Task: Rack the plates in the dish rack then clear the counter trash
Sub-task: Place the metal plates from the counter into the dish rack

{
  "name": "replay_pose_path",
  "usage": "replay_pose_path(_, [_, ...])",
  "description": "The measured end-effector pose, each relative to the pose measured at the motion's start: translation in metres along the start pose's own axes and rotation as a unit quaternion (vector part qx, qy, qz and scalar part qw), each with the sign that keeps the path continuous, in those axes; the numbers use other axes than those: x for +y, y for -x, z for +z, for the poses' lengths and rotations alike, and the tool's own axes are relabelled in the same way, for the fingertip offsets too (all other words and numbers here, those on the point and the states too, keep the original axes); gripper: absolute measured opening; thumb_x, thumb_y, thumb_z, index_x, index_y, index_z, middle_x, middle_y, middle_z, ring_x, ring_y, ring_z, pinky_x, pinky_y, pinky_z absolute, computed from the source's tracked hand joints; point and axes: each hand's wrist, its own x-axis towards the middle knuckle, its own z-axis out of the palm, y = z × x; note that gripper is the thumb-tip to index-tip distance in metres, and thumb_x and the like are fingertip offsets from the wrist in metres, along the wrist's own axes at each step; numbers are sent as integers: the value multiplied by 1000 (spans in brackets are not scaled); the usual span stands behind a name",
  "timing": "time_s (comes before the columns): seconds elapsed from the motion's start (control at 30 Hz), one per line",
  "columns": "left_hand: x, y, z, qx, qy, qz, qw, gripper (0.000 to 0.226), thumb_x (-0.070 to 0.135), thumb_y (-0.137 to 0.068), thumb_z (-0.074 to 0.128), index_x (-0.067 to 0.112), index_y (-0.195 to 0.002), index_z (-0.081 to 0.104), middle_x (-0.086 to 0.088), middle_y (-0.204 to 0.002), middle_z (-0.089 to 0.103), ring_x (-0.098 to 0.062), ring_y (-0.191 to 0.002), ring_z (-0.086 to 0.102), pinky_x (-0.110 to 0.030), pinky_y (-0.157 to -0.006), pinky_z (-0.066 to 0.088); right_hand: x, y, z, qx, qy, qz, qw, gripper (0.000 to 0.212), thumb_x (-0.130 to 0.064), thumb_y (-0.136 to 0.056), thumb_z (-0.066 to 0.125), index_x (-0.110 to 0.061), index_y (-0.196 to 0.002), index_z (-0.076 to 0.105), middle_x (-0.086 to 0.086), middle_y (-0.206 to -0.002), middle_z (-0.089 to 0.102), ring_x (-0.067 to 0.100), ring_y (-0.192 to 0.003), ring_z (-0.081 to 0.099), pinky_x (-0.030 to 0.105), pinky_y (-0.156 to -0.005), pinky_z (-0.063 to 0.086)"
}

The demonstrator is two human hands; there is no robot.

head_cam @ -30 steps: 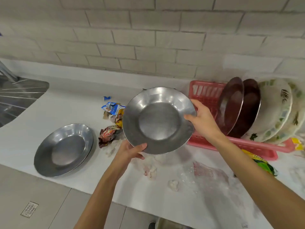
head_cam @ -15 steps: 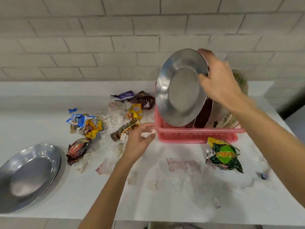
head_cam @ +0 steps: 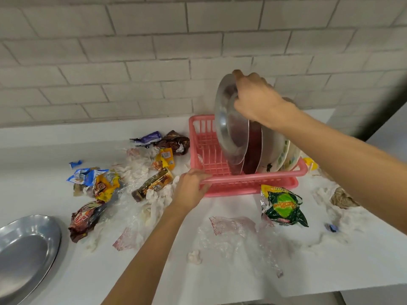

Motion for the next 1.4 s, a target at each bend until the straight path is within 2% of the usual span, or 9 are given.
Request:
replay_pose_path(0.13, [-3, 0, 3, 5, 19, -2, 1000, 30, 24, -88, 70, 23, -118, 71, -2, -115, 68, -15, -106, 62, -30, -97, 47, -8, -18, 18, -45, 45, 13, 998, 44, -1, -89, 47, 3, -133, 40, 20, -116, 54, 38, -105, 55, 35, -72, 38])
replay_pose_path(0.27, [-4, -2, 5, -3, 32, -9, 999, 30, 25, -89, 69, 22, -119, 71, 0, -113, 67, -12, -104, 60, -13, -90, 40, -17, -24, 37, -88, 72, 22, 993, 42, 9, -83, 49, 4, -124, 45, 17, -115, 56, 34, -101, 59, 35, -68, 39])
replay_pose_path(0.7, [-2, -2, 4, 2, 46, -18, 999, 30, 24, -90, 69, 18, -119, 71, -2, -117, 64, -14, -108, 59, -24, -96, 45, -27, -24, 67, -140, 79, 17, 987, 29, 12, -81, 53, 1, -108, 58, 13, -104, 58, 29, -93, 61, 32, -69, 44])
replay_pose_path(0.83, [-3, -2, 4, 1, 52, -20, 998, 30, 22, -90, 68, 17, -119, 71, -1, -117, 63, -13, -108, 59, -16, -94, 41, -26, -24, 69, -158, 79, 24, 984, 22, 11, -81, 53, -1, -97, 61, 13, -100, 62, 27, -83, 58, 31, -68, 44])
replay_pose_path(0.97, [-2, -2, 4, 2, 55, -25, 998, 30, 23, -90, 68, 19, -119, 71, -1, -118, 61, -13, -108, 59, -14, -93, 40, -25, -27, 68, -161, 85, 25, 983, 26, 14, -81, 53, 2, -103, 62, 11, -98, 60, 27, -88, 61, 29, -69, 45])
replay_pose_path(1.13, [0, -1, 4, 0, 54, -29, 998, 31, 22, -90, 68, 19, -121, 70, 0, -120, 61, -11, -109, 58, -8, -90, 35, -26, -36, 58, -167, 115, 20, 979, 30, 15, -83, 53, 3, -110, 58, 13, -106, 59, 29, -97, 62, 29, -70, 44])
replay_pose_path(1.23, [0, -2, 4, -1, 54, -35, 998, 31, 20, -90, 68, 18, -121, 70, 0, -119, 60, -10, -108, 58, 1, -87, 31, -26, -40, 51, -169, 141, 10, 975, 27, 11, -84, 54, 0, -108, 59, 6, -84, 48, 26, -92, 59, 30, -71, 43])
replay_pose_path(1.3, [1, -1, 4, 1, 55, -38, 998, 31, 20, -90, 68, 18, -121, 70, 0, -120, 60, -9, -106, 57, 7, -83, 28, -26, -41, 48, -169, 149, 4, 974, 25, 9, -84, 55, -1, -107, 59, 6, -77, 39, 24, -84, 52, 31, -71, 42])
replay_pose_path(1.4, [1, -2, 4, 3, 52, -39, 998, 31, 21, -90, 68, 19, -121, 69, 1, -121, 59, -9, -108, 57, 1, -87, 30, -28, -39, 45, -169, 157, 1, 973, 25, 7, -84, 54, -2, -107, 58, 7, -86, 41, 24, -81, 48, 32, -70, 41])
